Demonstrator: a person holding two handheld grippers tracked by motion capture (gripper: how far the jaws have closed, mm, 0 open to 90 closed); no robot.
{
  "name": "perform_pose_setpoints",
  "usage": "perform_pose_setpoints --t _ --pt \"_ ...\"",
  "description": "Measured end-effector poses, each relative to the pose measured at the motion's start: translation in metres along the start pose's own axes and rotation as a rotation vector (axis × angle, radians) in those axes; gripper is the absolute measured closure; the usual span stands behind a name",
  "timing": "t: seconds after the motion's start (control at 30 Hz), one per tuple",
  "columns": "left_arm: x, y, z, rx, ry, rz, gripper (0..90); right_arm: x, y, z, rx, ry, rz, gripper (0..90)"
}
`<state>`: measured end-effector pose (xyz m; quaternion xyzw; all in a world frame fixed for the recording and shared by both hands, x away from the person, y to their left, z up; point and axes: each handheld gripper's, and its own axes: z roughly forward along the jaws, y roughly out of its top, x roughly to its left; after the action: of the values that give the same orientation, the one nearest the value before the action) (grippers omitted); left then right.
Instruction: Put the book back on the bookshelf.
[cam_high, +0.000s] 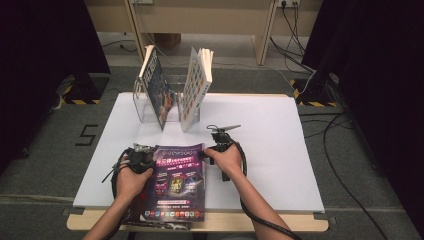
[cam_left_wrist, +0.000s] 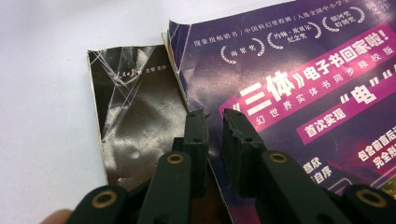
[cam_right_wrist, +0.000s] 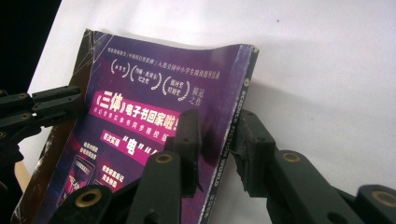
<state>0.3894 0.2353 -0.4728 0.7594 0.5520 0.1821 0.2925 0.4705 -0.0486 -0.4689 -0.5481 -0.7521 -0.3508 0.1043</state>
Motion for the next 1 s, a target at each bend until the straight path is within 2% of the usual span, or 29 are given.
perform_pose_setpoints --t 0.07,0.23,0.4,0.57,0.8,0.9,1.0 --pt "0.000 0.000 0.000 -0.002 0.000 -0.001 79.1 0.000 -0.001 0.000 0.002 -0.002 0.014 70.4" --pt "0.000 0.000 0.000 -0.001 0.003 0.001 79.1 -0.003 -0.006 0.006 0.033 0.029 0.023 65.7" --pt "0.000 -0.001 0.000 -0.002 0.000 0.000 79.1 -0.004 -0.007 0.006 0.043 0.041 0.038 70.1" --pt "0.002 -0.002 -0.001 -0.011 -0.004 -0.008 78.8 0.000 -0.003 -0.002 0.020 0.077 0.027 79.0" --pt "0.006 -0.009 -0.007 -0.058 -0.060 -0.052 71.0 0.010 -0.001 -0.016 -0.039 0.139 0.035 83.8" --pt "0.006 -0.011 -0.011 -0.091 -0.066 -0.070 67.0 0.016 0.003 -0.027 -0.083 0.136 0.015 84.7" --pt "0.007 -0.009 -0.019 -0.123 -0.060 -0.062 65.5 0.022 0.004 -0.041 -0.132 0.111 -0.024 84.8"
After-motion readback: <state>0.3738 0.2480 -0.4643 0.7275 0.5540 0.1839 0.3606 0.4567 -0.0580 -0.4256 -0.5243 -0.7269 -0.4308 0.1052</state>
